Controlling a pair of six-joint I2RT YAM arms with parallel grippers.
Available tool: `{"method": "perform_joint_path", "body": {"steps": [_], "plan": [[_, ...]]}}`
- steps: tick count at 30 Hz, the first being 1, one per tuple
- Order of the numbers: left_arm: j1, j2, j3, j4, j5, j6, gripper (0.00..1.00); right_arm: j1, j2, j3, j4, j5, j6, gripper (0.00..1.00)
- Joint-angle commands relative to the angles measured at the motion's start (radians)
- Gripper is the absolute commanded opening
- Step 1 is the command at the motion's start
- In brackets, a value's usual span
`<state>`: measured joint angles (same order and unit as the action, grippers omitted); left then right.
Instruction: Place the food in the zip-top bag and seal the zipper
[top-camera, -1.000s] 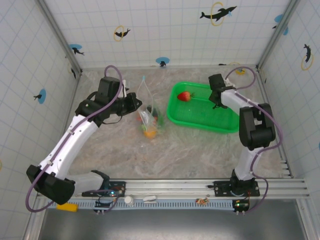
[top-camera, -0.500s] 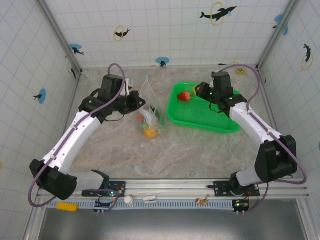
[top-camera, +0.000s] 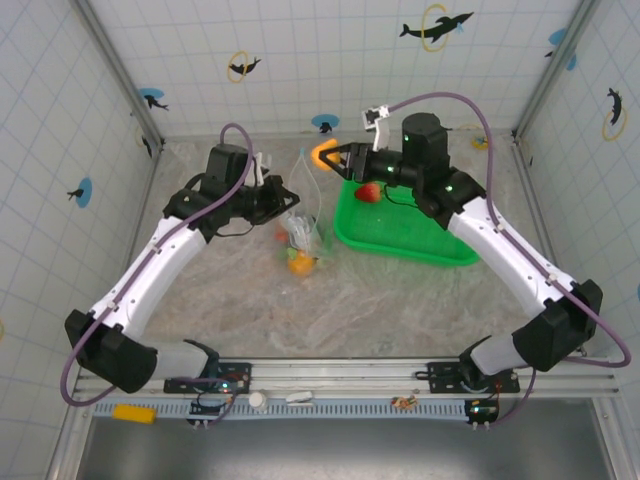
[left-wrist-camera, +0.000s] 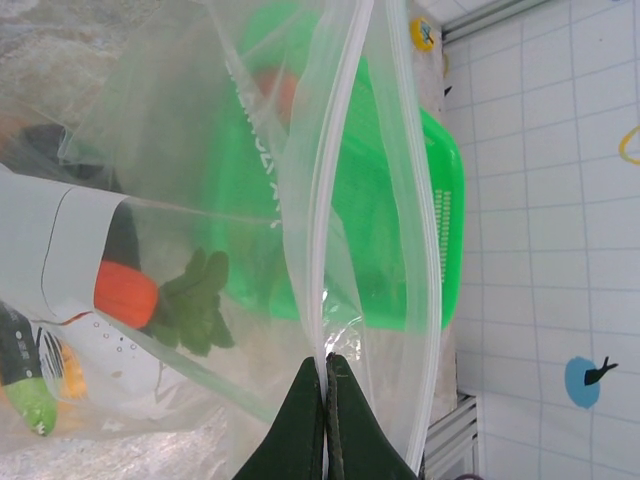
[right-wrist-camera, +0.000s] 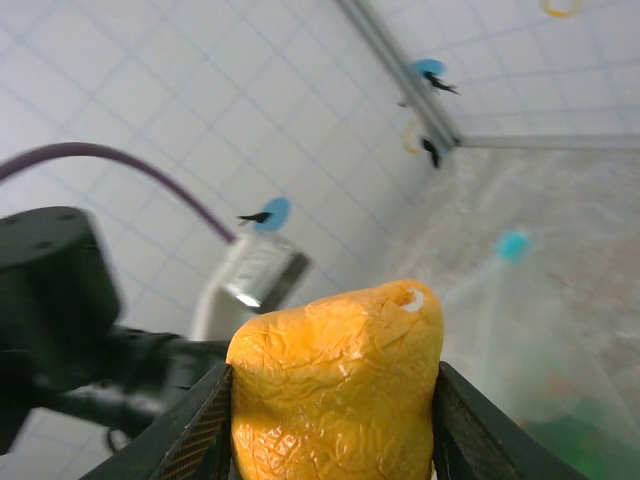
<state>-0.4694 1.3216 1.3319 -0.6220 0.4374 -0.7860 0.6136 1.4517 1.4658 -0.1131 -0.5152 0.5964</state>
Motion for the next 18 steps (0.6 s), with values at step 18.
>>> {"method": "perform_joint_path", "body": {"steps": [18], "plan": [[0.006, 0.007, 0.128, -0.097, -0.029, 0.054, 0.0, 0.144, 0.145, 0.028, -0.227, 0.224, -0.144, 0.46]]}}
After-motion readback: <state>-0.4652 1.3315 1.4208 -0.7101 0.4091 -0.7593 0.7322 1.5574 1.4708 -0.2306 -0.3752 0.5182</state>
